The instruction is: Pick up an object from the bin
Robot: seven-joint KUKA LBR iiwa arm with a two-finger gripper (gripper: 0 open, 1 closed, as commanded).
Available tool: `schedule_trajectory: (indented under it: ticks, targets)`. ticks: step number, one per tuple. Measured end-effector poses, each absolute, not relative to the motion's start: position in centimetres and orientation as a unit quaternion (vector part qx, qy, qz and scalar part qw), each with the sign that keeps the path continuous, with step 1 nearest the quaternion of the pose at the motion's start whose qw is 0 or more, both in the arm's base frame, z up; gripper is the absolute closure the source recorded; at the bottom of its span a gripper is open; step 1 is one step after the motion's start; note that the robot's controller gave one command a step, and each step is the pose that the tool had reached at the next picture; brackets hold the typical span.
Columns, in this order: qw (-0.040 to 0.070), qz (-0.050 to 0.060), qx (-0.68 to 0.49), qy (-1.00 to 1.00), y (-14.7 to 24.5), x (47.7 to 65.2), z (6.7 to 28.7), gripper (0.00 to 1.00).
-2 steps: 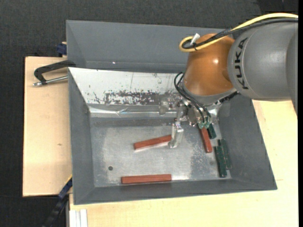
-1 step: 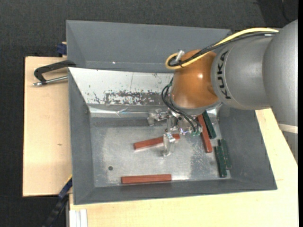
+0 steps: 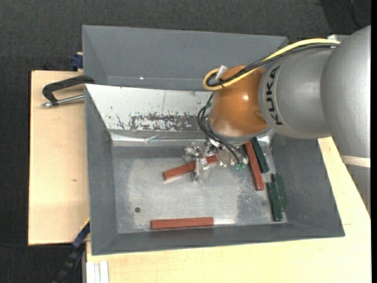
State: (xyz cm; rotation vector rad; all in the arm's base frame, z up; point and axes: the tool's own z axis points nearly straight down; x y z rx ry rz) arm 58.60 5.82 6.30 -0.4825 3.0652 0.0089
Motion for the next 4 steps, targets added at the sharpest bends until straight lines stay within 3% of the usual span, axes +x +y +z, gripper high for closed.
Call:
schedule_trajectory:
  ticks: [1, 2, 3, 4]
  targets:
    - [0.017, 0.002, -0.157, 0.987, 5.7, 58.4, 6.4, 1.00]
    - [0.008, 0.002, -0.157, 0.988, 5.6, 58.1, 6.8, 1.00]
    - [0.001, 0.001, -0.157, 0.988, 5.5, 57.7, 8.6, 1.00]
    - [0.004, 0.000, -0.157, 0.988, 5.5, 58.0, 10.4, 1.00]
